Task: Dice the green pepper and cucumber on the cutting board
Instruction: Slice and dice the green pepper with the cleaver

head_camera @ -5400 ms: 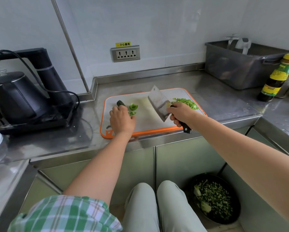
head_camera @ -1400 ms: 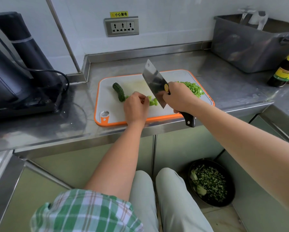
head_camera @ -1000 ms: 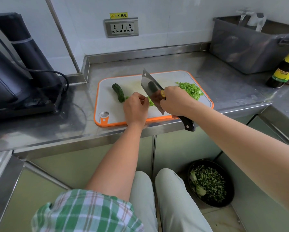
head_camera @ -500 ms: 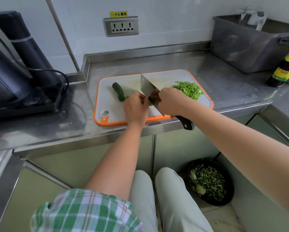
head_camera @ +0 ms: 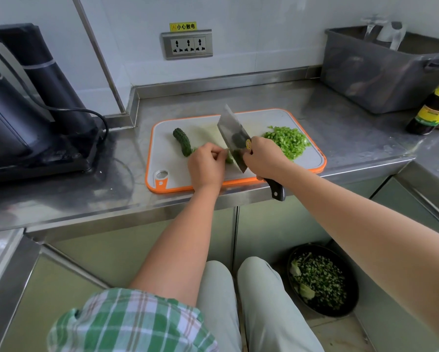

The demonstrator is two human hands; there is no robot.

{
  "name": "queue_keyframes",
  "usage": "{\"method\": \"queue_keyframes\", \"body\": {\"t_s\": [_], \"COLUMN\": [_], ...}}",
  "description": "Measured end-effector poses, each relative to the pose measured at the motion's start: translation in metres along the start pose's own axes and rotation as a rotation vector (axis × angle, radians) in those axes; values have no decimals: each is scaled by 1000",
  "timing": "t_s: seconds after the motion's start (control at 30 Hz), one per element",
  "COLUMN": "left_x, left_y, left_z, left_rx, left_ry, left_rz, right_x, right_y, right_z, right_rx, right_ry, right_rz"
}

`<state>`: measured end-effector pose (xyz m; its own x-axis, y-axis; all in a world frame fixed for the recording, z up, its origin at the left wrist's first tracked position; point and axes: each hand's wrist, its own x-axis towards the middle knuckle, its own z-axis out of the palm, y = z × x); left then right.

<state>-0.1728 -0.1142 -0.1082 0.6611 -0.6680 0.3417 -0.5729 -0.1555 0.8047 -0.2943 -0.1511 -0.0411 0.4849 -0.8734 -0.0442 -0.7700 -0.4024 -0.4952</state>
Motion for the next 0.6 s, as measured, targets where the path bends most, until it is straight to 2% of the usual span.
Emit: {"method": "queue_keyframes", "body": {"t_s": [0.1,0.43,0.6], "left_x": [1,1,1], "left_y": [-1,-2,-3], "left_z": [1,2,2], "left_rx": [-17,-1,-23], "left_ry": [-11,-5,-10], "left_rz": [-23,9,5], "right_x": [-4,-22,-23], "right_y": [2,-12,-15], "right_z": [-9,-20,-18], "right_rx": [14,-20,-101], "right_ry": [27,-72,-50], "right_rz": [-24,-46,-42]}}
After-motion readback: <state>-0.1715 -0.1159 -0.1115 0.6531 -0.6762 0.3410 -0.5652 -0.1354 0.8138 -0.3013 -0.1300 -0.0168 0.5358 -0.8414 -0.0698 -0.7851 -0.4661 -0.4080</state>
